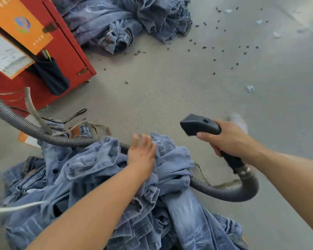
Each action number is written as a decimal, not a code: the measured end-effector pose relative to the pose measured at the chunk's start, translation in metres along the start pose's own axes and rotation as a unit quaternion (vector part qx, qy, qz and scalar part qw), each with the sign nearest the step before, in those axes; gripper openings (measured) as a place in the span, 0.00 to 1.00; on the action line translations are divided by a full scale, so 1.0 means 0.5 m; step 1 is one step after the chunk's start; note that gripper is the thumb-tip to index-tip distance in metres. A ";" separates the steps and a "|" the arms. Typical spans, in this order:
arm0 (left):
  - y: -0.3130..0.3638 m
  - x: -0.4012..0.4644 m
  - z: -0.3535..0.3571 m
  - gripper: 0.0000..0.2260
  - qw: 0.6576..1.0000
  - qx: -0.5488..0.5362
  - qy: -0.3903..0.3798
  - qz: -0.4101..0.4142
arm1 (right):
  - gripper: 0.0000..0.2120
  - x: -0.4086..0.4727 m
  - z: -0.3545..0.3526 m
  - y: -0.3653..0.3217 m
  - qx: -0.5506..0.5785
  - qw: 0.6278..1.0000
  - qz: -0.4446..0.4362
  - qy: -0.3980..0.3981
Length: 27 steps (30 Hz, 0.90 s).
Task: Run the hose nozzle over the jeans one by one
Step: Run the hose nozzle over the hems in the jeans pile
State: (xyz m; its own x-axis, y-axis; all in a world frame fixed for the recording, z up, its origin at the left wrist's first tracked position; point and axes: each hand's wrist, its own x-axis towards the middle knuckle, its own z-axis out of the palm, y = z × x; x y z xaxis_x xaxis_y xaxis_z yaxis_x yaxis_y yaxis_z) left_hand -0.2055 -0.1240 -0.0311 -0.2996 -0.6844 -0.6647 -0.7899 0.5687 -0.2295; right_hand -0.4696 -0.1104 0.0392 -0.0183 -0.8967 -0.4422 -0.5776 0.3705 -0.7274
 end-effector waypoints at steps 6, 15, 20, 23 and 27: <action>0.019 0.090 0.048 0.43 0.822 -0.539 0.030 -0.182 | 0.11 0.010 0.015 0.003 -0.012 0.998 0.011 -0.053; -0.032 0.056 0.073 0.19 0.723 -0.673 0.054 -0.144 | 0.09 0.002 0.019 -0.011 -0.025 0.996 0.006 -0.082; -0.060 -0.020 0.078 0.16 0.651 -0.743 0.145 -0.052 | 0.08 -0.002 0.019 -0.035 -0.037 0.988 -0.029 -0.145; -0.065 -0.067 0.079 0.17 0.633 -0.751 0.187 -0.012 | 0.09 -0.014 0.031 -0.063 -0.047 0.973 -0.052 -0.218; -0.061 -0.126 0.099 0.16 0.589 -0.786 0.188 0.002 | 0.08 -0.027 0.091 -0.121 -0.096 0.959 -0.117 -0.241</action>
State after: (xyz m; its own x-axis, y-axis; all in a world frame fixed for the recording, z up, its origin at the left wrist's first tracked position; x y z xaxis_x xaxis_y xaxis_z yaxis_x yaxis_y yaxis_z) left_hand -0.1362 -0.0757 -0.0172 -0.1675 -0.9052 -0.3906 -0.2207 -0.3517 0.9097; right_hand -0.3971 -0.1099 0.0655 0.4831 -0.7160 -0.5039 -0.6605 0.0799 -0.7466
